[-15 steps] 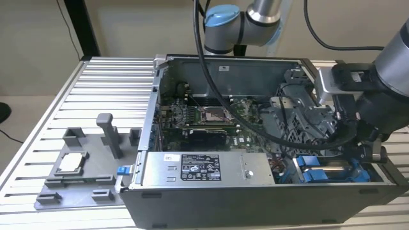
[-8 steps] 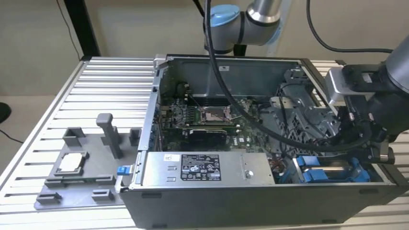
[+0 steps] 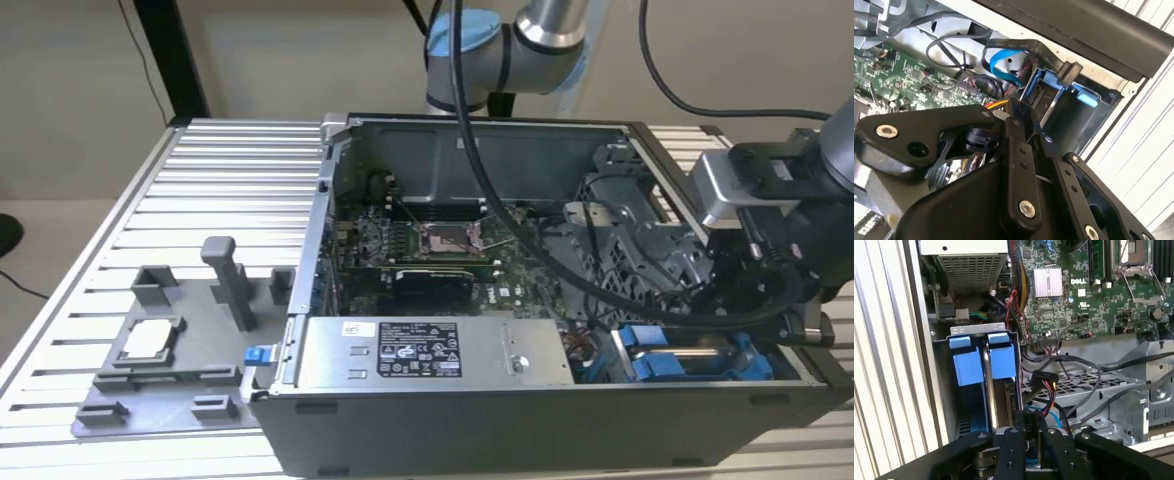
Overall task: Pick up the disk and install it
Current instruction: 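Insert the first disk wire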
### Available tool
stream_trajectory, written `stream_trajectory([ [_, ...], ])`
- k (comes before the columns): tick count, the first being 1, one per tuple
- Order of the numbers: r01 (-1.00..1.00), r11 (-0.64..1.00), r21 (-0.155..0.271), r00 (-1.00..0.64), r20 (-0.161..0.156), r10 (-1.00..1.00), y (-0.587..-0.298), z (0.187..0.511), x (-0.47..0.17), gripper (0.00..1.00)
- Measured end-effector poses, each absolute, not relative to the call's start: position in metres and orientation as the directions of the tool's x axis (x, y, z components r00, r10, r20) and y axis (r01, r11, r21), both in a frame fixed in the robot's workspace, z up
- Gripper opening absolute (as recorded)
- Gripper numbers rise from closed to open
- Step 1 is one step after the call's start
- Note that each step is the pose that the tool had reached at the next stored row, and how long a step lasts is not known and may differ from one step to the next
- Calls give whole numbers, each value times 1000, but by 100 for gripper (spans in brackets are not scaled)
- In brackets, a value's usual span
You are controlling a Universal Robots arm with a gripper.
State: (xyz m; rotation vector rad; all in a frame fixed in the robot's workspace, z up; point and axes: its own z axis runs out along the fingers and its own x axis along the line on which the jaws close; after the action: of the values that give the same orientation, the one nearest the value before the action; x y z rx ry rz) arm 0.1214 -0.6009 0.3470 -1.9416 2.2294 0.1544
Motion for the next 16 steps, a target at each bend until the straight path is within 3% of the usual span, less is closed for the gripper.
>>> stream_trajectory([
  [7, -994, 104, -24, -97, -190, -977, -601, 344, 130, 0],
  [14, -996, 86, -9, -85, -126, -988, -601, 343, 132, 0],
  [16, -996, 85, -9, -83, -124, -989, -599, 343, 133, 0],
])
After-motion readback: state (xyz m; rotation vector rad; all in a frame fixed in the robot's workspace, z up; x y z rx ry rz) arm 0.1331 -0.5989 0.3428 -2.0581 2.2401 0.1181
